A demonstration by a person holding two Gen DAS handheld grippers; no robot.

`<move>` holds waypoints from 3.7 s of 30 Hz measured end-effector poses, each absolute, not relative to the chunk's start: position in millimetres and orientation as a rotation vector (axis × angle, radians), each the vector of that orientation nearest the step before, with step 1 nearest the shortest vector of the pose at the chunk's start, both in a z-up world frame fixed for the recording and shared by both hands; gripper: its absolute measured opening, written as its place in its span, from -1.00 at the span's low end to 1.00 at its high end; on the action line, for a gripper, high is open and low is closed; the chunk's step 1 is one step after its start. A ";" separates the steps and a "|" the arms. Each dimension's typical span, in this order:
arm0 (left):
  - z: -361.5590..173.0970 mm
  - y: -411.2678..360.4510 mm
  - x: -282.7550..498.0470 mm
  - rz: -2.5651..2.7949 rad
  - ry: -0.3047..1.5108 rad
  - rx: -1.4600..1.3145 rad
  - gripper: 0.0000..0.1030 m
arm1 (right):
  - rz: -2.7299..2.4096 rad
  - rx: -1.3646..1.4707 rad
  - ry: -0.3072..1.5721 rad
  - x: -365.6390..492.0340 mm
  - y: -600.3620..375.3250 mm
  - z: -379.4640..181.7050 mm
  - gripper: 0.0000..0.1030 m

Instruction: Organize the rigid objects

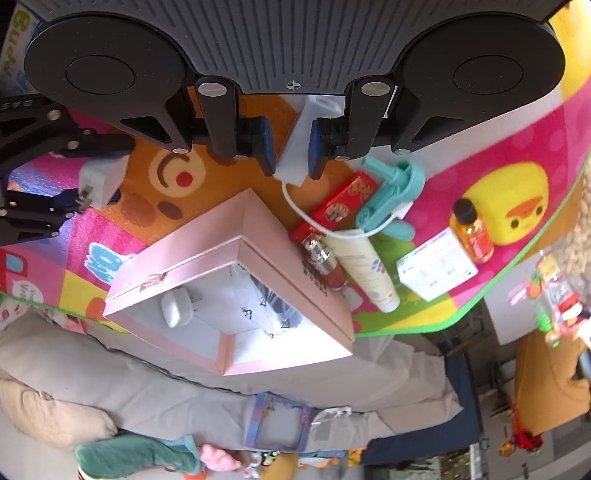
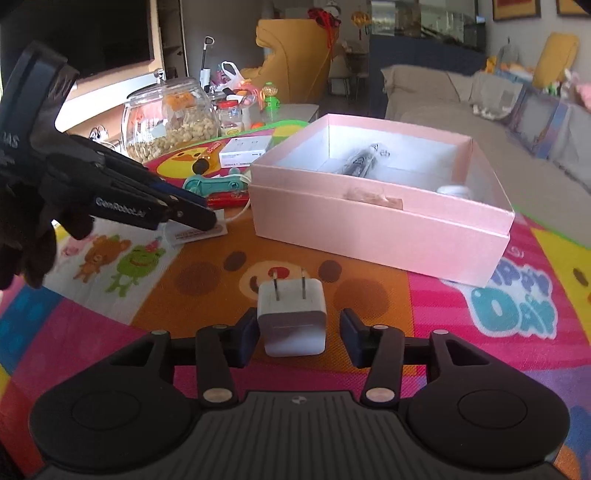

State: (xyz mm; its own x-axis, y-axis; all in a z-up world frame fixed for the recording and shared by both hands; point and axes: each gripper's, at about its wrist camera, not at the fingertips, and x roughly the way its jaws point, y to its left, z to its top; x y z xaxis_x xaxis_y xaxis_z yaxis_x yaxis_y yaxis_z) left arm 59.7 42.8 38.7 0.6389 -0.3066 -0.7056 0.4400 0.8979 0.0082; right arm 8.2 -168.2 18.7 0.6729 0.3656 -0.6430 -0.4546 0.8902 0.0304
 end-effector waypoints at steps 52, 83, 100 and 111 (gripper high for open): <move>45.6 43.9 -105.9 -0.417 0.594 0.080 -0.53 | 0.447 -0.153 0.587 -31.2 -179.4 68.0 -0.37; 19.3 13.7 -93.1 -0.361 0.804 0.046 -0.51 | 0.509 -0.139 0.775 -89.8 -222.3 25.9 0.27; 136.7 0.7 -62.5 -0.530 0.434 0.126 -0.53 | 0.427 -0.058 0.455 -55.9 -240.0 130.7 -0.37; 205.2 -22.5 112.8 -0.599 0.436 -0.108 -0.50 | 0.252 0.049 0.343 84.6 -237.6 176.5 0.17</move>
State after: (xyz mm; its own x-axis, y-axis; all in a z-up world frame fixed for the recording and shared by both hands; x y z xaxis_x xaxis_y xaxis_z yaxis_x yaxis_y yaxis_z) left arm 112.8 -22.5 205.2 0.7383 -0.5668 -0.3655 0.5218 0.8234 -0.2229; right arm 84.6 -237.6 176.5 0.9108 0.2530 -0.3263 -0.2366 0.9675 0.0899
